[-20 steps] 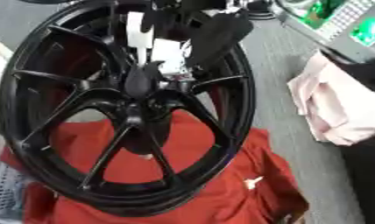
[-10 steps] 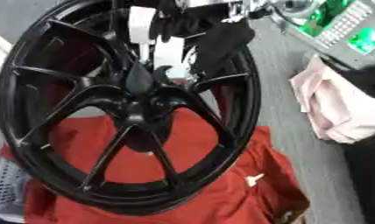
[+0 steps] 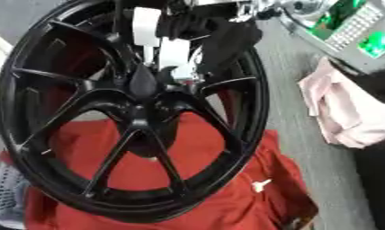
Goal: Pull the pin out of the wheel hub.
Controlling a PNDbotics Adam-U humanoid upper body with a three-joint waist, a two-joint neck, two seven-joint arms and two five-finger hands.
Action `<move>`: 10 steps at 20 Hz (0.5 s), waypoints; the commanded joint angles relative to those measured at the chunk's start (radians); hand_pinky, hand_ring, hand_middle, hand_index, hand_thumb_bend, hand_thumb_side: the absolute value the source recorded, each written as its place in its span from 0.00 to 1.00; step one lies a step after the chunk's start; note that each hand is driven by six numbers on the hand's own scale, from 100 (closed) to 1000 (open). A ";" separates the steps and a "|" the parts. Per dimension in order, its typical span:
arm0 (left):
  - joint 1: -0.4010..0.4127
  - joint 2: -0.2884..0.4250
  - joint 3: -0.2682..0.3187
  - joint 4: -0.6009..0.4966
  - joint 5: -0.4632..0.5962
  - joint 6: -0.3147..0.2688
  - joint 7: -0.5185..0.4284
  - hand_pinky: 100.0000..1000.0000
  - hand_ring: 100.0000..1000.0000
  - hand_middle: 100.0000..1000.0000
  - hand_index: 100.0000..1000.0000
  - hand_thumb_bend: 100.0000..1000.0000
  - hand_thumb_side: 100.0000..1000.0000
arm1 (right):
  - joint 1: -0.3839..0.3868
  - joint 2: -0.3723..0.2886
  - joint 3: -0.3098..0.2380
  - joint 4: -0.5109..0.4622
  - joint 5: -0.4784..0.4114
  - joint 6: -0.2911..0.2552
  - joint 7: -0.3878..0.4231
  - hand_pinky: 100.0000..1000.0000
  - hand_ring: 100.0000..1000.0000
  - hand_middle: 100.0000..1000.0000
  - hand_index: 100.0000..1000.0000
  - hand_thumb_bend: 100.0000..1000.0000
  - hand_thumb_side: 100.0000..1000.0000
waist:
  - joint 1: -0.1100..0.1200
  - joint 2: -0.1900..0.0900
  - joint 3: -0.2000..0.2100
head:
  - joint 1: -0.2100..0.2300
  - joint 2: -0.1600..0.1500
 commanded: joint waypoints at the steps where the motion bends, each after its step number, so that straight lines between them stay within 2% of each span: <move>1: -0.012 0.009 0.003 -0.020 0.002 -0.001 -0.003 0.81 0.68 0.58 0.83 0.00 0.79 | -0.003 -0.040 -0.035 -0.009 0.036 0.004 -0.004 0.83 0.90 0.76 0.85 0.33 0.44 | 0.005 -0.015 -0.002 | -0.003 -0.014; 4: -0.013 0.009 0.003 -0.020 0.003 0.000 -0.003 0.81 0.68 0.58 0.83 0.00 0.79 | 0.005 -0.043 -0.045 -0.009 0.056 0.002 -0.010 0.84 0.91 0.77 0.86 0.36 0.43 | 0.006 -0.009 -0.002 | -0.004 -0.017; 10: -0.015 0.009 0.002 -0.020 0.006 0.001 -0.003 0.81 0.68 0.58 0.83 0.00 0.79 | 0.015 -0.043 -0.048 -0.002 0.083 0.006 0.001 0.84 0.92 0.78 0.86 0.35 0.44 | 0.004 0.002 0.001 | -0.008 -0.023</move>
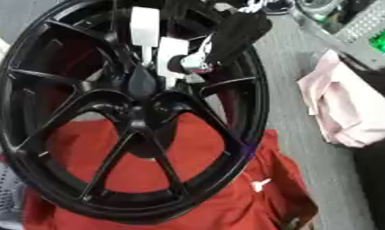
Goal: Pull the pin out of the wheel hub.
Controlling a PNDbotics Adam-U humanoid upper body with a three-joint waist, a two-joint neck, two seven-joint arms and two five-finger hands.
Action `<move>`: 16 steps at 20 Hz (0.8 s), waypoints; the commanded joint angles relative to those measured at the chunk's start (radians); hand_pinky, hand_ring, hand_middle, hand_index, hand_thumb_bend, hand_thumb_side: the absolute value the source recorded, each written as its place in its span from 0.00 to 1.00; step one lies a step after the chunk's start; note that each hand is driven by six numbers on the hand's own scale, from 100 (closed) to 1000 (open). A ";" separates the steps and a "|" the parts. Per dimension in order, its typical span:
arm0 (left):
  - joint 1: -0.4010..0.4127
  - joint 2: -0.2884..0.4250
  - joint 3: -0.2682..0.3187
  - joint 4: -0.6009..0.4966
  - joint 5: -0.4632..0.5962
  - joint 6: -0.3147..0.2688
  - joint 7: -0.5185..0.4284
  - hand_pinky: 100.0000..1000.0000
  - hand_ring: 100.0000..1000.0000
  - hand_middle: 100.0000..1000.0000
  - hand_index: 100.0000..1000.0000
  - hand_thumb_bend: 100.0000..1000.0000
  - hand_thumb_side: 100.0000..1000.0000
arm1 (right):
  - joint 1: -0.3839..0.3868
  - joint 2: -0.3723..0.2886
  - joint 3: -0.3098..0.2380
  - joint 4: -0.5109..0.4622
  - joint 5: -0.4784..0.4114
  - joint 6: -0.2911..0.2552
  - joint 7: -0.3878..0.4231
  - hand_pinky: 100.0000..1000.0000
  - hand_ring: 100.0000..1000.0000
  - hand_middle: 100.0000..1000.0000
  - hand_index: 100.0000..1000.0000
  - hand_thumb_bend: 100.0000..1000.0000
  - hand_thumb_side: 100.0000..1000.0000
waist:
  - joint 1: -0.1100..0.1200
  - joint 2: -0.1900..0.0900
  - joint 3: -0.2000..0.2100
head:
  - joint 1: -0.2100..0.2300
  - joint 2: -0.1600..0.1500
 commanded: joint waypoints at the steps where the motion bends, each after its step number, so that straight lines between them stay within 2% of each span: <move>1: -0.015 0.009 0.002 -0.020 0.004 0.000 -0.003 0.81 0.68 0.58 0.83 0.00 0.79 | -0.008 -0.032 -0.020 0.001 0.017 0.012 0.015 0.84 0.92 0.78 0.87 0.36 0.44 | 0.004 -0.012 0.002 | -0.005 -0.016; 16: -0.016 0.008 0.002 -0.020 0.010 0.000 -0.002 0.81 0.68 0.58 0.83 0.00 0.80 | -0.003 -0.005 -0.005 0.072 0.033 -0.022 0.005 0.84 0.91 0.77 0.86 0.35 0.47 | -0.002 0.012 0.017 | -0.012 -0.028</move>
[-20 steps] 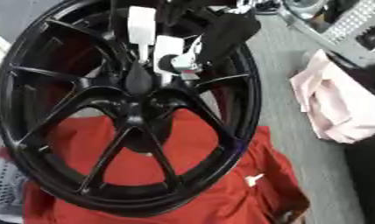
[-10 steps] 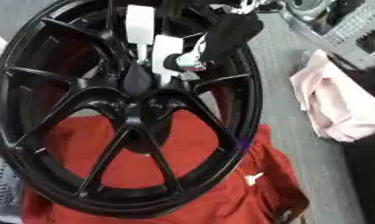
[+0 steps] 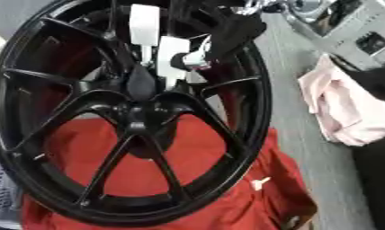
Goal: Pull the pin out of the wheel hub.
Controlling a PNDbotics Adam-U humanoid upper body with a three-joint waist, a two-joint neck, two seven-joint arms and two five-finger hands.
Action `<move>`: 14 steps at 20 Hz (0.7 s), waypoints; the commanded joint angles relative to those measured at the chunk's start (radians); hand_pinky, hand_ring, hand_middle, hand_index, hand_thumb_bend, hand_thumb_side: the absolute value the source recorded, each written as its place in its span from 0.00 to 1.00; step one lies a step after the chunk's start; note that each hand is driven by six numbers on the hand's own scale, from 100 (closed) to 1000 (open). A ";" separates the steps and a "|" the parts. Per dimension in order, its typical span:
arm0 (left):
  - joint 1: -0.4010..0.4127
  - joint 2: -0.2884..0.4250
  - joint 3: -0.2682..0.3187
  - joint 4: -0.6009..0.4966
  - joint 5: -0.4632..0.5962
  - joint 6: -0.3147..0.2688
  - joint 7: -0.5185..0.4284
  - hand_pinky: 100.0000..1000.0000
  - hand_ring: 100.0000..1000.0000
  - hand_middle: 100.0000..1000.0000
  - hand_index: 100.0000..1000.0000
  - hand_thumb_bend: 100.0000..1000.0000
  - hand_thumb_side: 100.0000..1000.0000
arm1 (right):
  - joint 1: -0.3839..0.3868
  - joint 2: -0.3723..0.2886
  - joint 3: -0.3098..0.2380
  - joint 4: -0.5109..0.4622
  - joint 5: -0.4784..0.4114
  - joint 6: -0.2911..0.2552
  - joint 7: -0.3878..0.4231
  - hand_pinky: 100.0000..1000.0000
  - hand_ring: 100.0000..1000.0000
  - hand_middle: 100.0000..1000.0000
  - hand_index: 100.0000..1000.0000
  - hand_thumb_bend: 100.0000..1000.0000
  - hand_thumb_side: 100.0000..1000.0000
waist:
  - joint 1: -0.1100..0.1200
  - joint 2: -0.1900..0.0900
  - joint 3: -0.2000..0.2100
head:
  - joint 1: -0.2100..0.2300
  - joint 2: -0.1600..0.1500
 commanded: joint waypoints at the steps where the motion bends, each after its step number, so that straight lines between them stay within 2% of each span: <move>1: -0.011 0.007 0.002 -0.020 0.005 0.000 -0.002 0.81 0.68 0.58 0.83 0.00 0.80 | -0.010 -0.013 -0.007 0.012 0.012 -0.002 0.008 0.84 0.91 0.77 0.86 0.35 0.47 | 0.004 -0.015 0.001 | -0.003 -0.012; 11: -0.011 0.005 0.002 -0.020 0.006 0.001 -0.002 0.81 0.67 0.58 0.83 0.00 0.80 | -0.010 0.001 0.005 0.032 0.007 -0.016 0.023 0.84 0.89 0.72 0.83 0.36 0.47 | 0.002 -0.012 0.007 | -0.006 -0.007; 14: -0.011 0.004 0.002 -0.020 0.006 0.001 -0.003 0.82 0.67 0.58 0.83 0.00 0.80 | -0.014 0.008 0.009 0.038 0.005 -0.016 0.025 0.83 0.87 0.68 0.78 0.36 0.46 | 0.001 -0.012 0.008 | -0.008 -0.006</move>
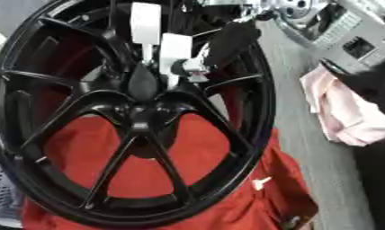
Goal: Pull the pin out of the wheel hub.
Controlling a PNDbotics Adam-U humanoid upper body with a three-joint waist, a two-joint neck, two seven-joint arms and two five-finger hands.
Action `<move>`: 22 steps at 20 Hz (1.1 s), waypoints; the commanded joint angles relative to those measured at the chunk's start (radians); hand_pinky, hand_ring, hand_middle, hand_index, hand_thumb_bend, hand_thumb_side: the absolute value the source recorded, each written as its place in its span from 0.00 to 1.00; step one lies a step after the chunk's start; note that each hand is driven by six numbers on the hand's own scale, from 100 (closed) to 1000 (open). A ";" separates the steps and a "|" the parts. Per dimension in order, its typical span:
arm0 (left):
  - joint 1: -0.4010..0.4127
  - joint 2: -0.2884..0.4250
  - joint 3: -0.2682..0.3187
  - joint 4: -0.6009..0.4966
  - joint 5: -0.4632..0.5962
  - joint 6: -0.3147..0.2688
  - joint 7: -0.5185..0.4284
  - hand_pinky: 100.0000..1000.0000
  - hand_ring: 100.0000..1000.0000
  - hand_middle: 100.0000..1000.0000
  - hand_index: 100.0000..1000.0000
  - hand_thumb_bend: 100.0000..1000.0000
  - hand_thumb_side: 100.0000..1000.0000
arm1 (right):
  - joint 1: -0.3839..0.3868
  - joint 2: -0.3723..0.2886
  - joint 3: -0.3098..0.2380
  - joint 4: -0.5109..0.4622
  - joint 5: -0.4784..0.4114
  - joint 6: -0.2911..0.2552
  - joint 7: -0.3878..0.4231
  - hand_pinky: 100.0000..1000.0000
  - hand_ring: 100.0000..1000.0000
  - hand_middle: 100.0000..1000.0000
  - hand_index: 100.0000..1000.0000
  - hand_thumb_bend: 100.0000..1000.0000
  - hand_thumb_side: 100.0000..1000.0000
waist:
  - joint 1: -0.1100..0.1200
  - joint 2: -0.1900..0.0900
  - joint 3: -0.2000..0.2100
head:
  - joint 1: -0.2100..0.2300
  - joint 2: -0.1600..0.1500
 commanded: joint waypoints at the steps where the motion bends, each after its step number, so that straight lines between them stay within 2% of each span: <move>1: -0.010 0.005 0.002 -0.020 0.004 0.000 -0.003 0.82 0.67 0.58 0.83 0.00 0.80 | -0.015 -0.010 -0.009 0.005 -0.002 0.008 0.008 0.82 0.86 0.66 0.76 0.34 0.46 | 0.002 -0.018 0.001 | -0.005 -0.004; 7: -0.010 0.003 0.002 -0.020 0.004 0.000 -0.003 0.82 0.67 0.58 0.83 0.00 0.80 | -0.019 -0.005 -0.009 0.003 -0.041 0.032 -0.026 0.81 0.83 0.57 0.67 0.27 0.44 | 0.001 -0.019 0.002 | -0.003 -0.003; 12: -0.012 0.002 0.002 -0.020 0.003 0.000 -0.005 0.82 0.67 0.58 0.83 0.00 0.80 | 0.011 -0.025 -0.018 -0.025 -0.075 0.044 -0.052 0.80 0.81 0.52 0.63 0.22 0.39 | 0.000 -0.019 0.005 | -0.005 -0.006; 15: -0.012 0.001 0.001 -0.020 0.004 0.000 -0.005 0.82 0.67 0.58 0.83 0.01 0.80 | 0.026 -0.034 -0.022 -0.042 -0.094 0.052 -0.062 0.79 0.78 0.49 0.59 0.17 0.32 | 0.000 -0.018 0.007 | -0.006 -0.005; 18: -0.011 0.001 0.001 -0.020 0.004 0.002 -0.005 0.82 0.67 0.58 0.83 0.01 0.80 | 0.030 -0.038 -0.026 -0.055 -0.126 0.065 -0.070 0.77 0.74 0.45 0.55 0.12 0.19 | -0.001 -0.018 0.008 | -0.006 -0.003; 22: -0.011 0.000 0.002 -0.020 0.004 0.002 -0.005 0.82 0.67 0.58 0.83 0.01 0.80 | 0.029 -0.040 -0.034 -0.074 -0.181 0.090 -0.092 0.73 0.69 0.39 0.48 0.02 0.08 | -0.001 -0.020 0.007 | -0.005 -0.003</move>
